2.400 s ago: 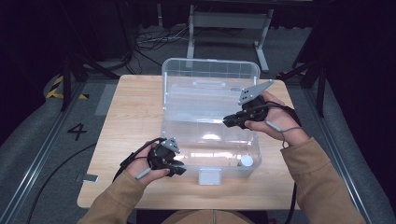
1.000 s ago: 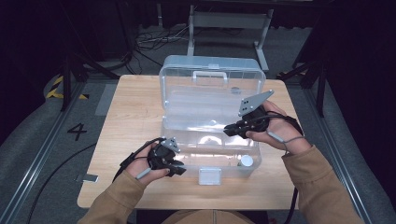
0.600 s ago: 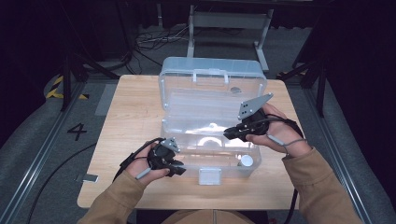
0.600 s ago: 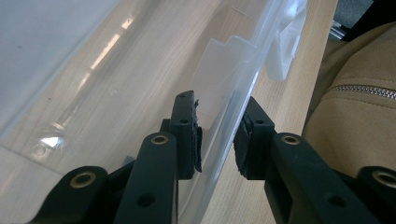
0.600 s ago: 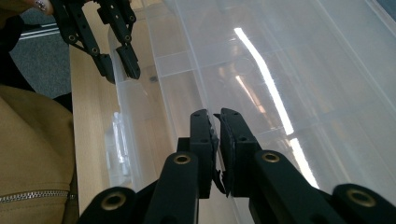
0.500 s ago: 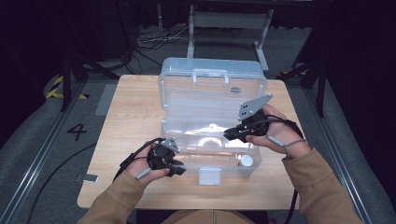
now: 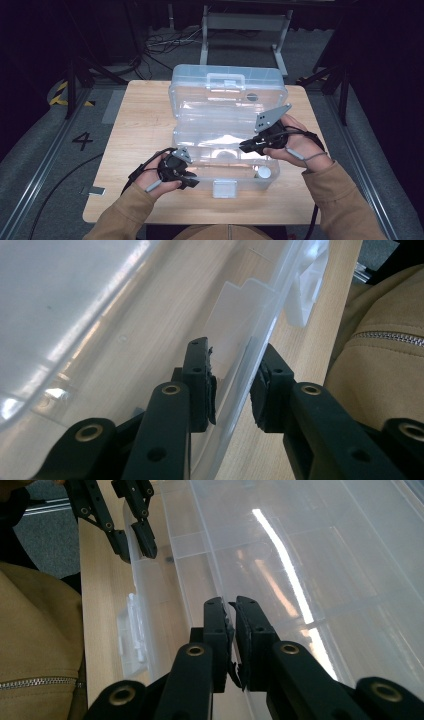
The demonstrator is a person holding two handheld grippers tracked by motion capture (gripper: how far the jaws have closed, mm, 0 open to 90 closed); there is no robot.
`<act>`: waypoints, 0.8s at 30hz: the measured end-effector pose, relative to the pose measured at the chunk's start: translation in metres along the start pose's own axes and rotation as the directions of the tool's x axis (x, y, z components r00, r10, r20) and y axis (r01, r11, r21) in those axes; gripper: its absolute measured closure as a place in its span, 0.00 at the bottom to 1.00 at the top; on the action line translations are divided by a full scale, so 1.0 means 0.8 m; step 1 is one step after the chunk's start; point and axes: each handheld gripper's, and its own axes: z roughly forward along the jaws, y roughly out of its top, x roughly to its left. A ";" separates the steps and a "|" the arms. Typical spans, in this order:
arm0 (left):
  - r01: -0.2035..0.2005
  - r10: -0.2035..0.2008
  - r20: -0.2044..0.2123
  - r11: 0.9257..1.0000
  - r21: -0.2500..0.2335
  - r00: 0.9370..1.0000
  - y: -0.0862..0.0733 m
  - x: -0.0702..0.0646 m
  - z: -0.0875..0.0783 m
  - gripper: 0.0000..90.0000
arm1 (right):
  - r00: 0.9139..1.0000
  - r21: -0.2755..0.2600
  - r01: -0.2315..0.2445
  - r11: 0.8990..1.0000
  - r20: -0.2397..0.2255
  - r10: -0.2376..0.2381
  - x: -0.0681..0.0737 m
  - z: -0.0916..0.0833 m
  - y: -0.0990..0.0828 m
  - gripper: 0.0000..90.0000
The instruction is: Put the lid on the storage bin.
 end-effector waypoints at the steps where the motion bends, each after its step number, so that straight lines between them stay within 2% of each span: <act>1: 0.000 0.000 0.000 1.000 0.000 1.000 0.000 0.000 0.000 0.80 | 1.000 0.000 0.000 1.000 0.000 0.000 0.000 0.000 0.000 0.94; 17: 0.001 -0.001 -0.003 1.000 -0.013 1.000 0.000 -0.001 0.001 0.80 | 1.000 -0.001 0.016 1.000 -0.001 -0.016 0.007 0.003 -0.005 0.94; 20: -0.008 0.007 -0.013 1.000 -0.014 1.000 0.001 -0.004 -0.004 0.79 | 1.000 -0.003 0.023 1.000 0.006 -0.023 0.008 0.003 -0.005 0.94; 24: -0.011 0.011 -0.011 0.999 -0.038 1.000 0.002 -0.007 -0.013 0.79 | 1.000 -0.005 0.020 1.000 0.010 -0.020 0.009 0.003 -0.005 0.94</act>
